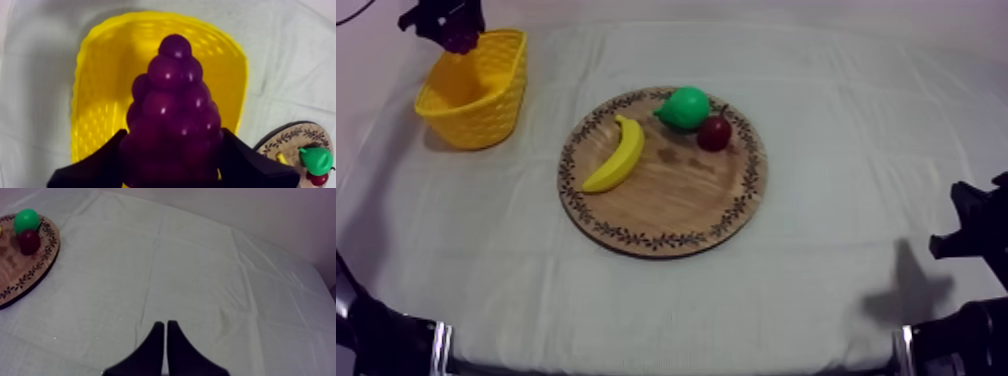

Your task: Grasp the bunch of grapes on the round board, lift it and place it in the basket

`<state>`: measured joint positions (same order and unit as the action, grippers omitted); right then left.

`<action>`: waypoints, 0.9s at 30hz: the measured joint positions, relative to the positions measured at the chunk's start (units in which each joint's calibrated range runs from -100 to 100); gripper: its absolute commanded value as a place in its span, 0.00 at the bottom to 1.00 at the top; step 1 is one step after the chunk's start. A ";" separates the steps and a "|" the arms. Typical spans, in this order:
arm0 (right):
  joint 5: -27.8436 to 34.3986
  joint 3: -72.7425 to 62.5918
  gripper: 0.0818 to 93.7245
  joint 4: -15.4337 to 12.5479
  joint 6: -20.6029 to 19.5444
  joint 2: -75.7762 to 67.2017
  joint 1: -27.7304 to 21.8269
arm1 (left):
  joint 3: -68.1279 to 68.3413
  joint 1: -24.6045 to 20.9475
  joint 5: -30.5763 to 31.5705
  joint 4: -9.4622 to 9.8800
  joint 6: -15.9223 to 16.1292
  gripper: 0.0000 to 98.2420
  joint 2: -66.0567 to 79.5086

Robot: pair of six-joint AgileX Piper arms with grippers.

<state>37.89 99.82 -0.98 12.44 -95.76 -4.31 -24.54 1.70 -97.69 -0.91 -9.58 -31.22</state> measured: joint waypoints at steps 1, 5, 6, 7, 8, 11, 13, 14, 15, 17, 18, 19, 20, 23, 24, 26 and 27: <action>0.00 0.00 0.00 0.00 0.00 0.00 0.00 | 0.31 -0.06 0.22 0.00 0.00 0.51 -0.31; 0.00 0.00 0.00 0.00 0.00 0.00 0.00 | 1.45 -0.46 1.08 -0.05 0.14 0.51 -1.66; 0.00 0.00 0.00 0.00 0.00 0.00 0.00 | 1.64 -0.55 1.20 -0.12 0.17 0.51 -2.07; 0.00 0.00 0.00 0.00 0.00 0.00 0.00 | 1.82 -0.58 1.29 -0.13 0.17 0.51 -2.33; 0.00 0.00 0.00 0.00 0.00 0.00 0.00 | 1.88 -0.63 1.47 -0.16 0.20 0.51 -2.76; 0.00 0.00 0.00 0.00 0.00 0.00 0.00 | 1.88 -0.71 1.75 -0.19 0.29 0.51 -4.03; 0.00 0.00 0.00 0.00 0.00 0.00 0.00 | 1.88 -0.74 2.05 -0.19 0.36 0.51 -5.06; 0.00 0.00 0.00 0.00 0.00 0.00 0.00 | 1.88 -0.74 2.17 -0.19 0.39 0.51 -5.53; 0.00 0.00 0.00 0.00 0.00 0.00 0.00 | 1.88 -0.74 2.49 -0.25 0.45 0.51 -6.04; 0.00 0.00 0.00 0.00 0.03 0.00 0.00 | 1.98 -0.74 2.90 -0.31 0.52 0.52 -6.81; 0.00 0.00 0.00 0.00 0.09 0.00 0.00 | 2.01 -0.74 3.12 -0.37 0.55 0.53 -7.23; 0.00 0.00 0.00 0.00 0.17 0.00 0.00 | 2.16 -0.74 3.30 -0.43 0.60 0.53 -7.62; 0.00 0.00 0.00 0.00 0.13 0.00 0.00 | 2.16 -0.74 3.46 -0.48 0.69 0.54 -7.92; 0.00 0.00 0.00 0.00 -0.01 0.00 0.00 | 2.24 -0.74 3.66 -0.60 0.76 0.62 -8.96; 0.00 0.00 0.00 0.00 -0.01 0.00 0.00 | 2.24 -0.74 3.81 -0.60 0.79 0.66 -9.24; 0.00 0.00 0.00 0.00 -0.01 0.00 0.00 | 2.31 -0.79 4.02 -0.66 0.79 0.75 -9.64; 0.00 0.00 0.00 0.00 -0.01 0.00 0.00 | 2.38 -0.83 4.02 -0.66 0.79 0.79 -9.71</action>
<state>37.89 99.82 -0.98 12.42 -95.76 -4.31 -22.16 0.87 -93.67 -1.57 -8.79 -40.93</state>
